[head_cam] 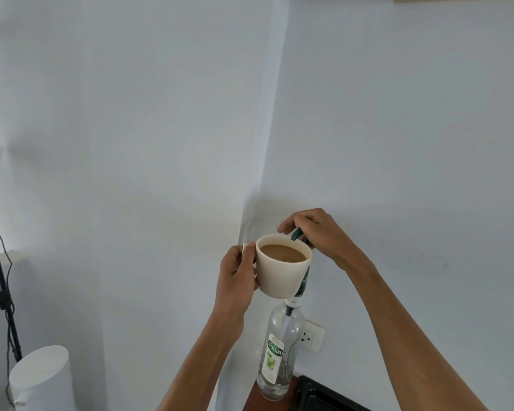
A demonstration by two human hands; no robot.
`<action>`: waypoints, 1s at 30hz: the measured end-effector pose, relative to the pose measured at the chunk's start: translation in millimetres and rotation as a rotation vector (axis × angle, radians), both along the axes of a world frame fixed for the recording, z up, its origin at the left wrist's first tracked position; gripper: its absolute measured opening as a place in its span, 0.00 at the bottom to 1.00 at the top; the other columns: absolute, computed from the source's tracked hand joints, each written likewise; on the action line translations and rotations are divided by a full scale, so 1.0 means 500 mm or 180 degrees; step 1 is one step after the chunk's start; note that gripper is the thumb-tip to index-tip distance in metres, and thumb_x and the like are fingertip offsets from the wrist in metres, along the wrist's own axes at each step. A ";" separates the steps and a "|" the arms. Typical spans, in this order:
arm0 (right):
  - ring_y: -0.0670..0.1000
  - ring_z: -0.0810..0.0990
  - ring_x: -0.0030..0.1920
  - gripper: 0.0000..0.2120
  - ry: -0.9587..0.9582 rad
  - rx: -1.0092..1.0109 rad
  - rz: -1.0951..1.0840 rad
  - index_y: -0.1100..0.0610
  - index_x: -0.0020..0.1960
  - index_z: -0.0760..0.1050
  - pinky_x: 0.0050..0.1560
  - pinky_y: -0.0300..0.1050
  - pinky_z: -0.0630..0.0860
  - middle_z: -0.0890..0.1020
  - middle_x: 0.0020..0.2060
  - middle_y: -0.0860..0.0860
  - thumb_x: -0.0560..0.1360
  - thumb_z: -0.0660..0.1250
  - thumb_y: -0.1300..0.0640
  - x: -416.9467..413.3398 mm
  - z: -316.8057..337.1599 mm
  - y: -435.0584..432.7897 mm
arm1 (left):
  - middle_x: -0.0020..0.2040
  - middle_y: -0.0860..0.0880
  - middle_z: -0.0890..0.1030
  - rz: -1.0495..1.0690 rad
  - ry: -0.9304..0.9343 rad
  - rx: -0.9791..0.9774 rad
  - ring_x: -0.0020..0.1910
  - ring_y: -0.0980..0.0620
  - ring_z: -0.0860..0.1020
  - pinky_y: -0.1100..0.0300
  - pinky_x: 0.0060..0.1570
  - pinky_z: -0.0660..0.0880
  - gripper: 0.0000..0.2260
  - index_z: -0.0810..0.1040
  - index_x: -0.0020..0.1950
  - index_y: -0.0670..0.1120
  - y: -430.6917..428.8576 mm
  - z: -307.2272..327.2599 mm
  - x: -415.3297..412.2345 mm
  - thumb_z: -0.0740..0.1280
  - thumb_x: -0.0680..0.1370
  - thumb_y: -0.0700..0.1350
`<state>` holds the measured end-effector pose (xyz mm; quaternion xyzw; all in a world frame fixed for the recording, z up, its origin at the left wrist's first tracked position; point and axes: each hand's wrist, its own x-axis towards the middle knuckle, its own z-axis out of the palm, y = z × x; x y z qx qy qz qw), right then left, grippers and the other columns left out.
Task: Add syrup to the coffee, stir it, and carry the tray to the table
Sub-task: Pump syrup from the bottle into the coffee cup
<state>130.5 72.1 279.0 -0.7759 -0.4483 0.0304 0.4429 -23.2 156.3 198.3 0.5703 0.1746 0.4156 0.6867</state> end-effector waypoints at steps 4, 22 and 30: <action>0.41 0.81 0.29 0.21 0.0071 0.0031 0.0058 0.54 0.40 0.86 0.31 0.32 0.75 0.85 0.37 0.52 0.80 0.56 0.62 -0.001 -0.002 -0.002 | 0.30 0.58 0.74 0.0022 0.0044 -0.0013 0.26 0.63 0.71 0.70 0.26 0.70 0.15 0.75 0.44 0.42 0.002 0.001 -0.003 0.59 0.84 0.50; 0.39 0.76 0.26 0.20 -0.0050 0.0107 0.0046 0.56 0.36 0.82 0.27 0.30 0.71 0.82 0.28 0.42 0.79 0.56 0.63 -0.007 -0.012 -0.005 | 0.33 0.54 0.72 0.0037 0.0036 -0.0019 0.26 0.62 0.70 0.69 0.26 0.69 0.16 0.74 0.45 0.39 -0.008 0.007 -0.003 0.59 0.84 0.50; 0.46 0.76 0.35 0.16 -0.0128 -0.0035 -0.0085 0.63 0.39 0.80 0.34 0.37 0.73 0.85 0.42 0.59 0.79 0.57 0.61 -0.008 -0.017 -0.009 | 0.30 0.56 0.73 0.0036 0.0037 -0.0051 0.25 0.62 0.69 0.70 0.26 0.68 0.16 0.74 0.44 0.39 -0.014 0.004 -0.006 0.60 0.84 0.49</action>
